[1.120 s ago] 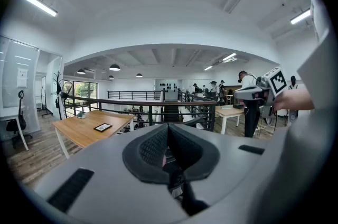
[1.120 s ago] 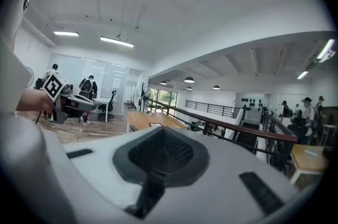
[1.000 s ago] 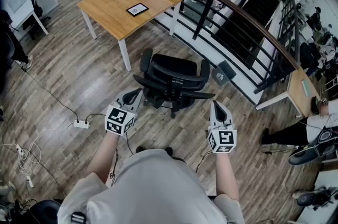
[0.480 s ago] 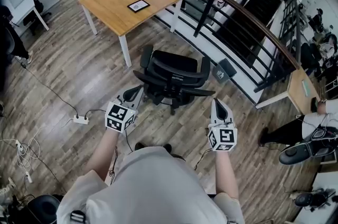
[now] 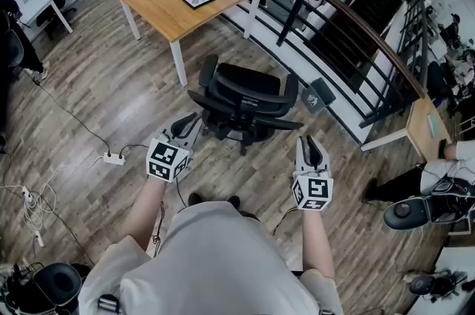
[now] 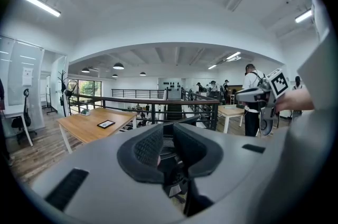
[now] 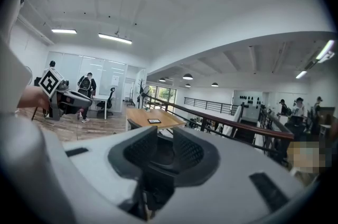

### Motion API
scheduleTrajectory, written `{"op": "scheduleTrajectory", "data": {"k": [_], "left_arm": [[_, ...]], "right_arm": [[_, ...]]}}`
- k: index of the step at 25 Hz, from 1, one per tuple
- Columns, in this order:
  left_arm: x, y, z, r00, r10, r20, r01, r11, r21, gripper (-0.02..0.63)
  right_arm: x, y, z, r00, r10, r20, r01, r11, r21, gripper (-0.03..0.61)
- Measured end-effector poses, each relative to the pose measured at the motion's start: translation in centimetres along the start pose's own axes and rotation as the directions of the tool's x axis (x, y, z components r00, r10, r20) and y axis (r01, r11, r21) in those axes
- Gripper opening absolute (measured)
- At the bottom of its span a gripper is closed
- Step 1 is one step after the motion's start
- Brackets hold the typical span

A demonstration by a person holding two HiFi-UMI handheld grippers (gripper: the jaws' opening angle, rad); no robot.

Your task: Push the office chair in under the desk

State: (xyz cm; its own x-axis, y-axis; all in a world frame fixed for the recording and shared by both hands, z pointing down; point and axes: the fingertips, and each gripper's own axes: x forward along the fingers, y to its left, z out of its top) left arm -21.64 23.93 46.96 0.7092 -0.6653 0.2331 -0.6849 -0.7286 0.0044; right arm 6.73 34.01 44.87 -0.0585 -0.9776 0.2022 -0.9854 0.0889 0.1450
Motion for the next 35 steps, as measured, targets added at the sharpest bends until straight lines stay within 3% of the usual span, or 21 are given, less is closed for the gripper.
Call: {"op": "scheduleTrajectory", "data": {"k": [6, 10, 25, 35], "left_arm": [[0.1, -0.4, -0.3, 1.0, 0.029, -0.002, -0.029, 0.999, -0.019, 0.156], [0.1, -0.6, -0.1, 0.999, 0.049, -0.002, -0.049, 0.999, -0.022, 0.198], [1.1, -2.3, -2.0, 0.99, 0.133, -0.041, -0.134, 0.991, -0.02, 0.207], [3.1, -1.2, -3.8, 0.987, 0.122, -0.107, -0.12, 0.993, 0.025, 0.218]], "right_arm": [[0.1, -0.7, -0.5, 1.0, 0.021, -0.011, -0.021, 1.0, 0.0, 0.143], [0.2, -1.2, -0.7, 0.999, 0.043, -0.023, -0.043, 0.999, -0.003, 0.158], [1.6, -3.0, -4.8, 0.98, 0.161, -0.117, -0.167, 0.985, -0.047, 0.158], [4.1, -3.7, -7.3, 0.969, 0.171, -0.18, -0.183, 0.982, -0.049, 0.158]]}}
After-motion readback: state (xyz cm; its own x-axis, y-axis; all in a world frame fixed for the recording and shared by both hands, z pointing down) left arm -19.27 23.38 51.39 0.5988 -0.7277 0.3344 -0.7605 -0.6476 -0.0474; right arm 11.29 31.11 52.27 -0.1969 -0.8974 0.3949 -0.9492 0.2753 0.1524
